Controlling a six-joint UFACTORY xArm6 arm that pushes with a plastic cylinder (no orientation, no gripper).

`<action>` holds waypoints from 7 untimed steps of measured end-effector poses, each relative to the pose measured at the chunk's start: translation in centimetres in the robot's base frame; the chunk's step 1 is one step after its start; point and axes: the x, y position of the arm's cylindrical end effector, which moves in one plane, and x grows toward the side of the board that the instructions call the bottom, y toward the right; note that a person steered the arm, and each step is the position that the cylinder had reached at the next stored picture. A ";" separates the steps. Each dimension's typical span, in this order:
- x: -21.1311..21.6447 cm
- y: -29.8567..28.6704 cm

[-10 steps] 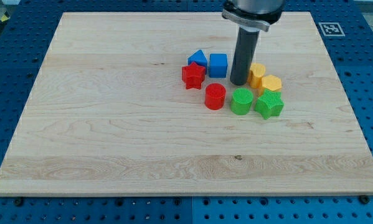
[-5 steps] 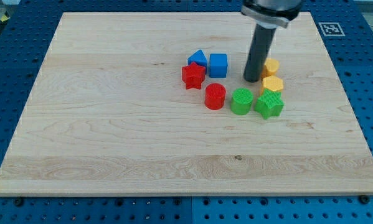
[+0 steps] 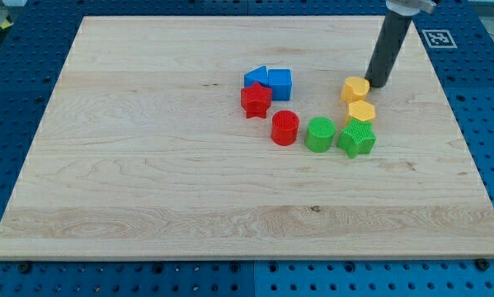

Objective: Move the yellow blocks in a row above the green star

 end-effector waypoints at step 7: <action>6.7 2.2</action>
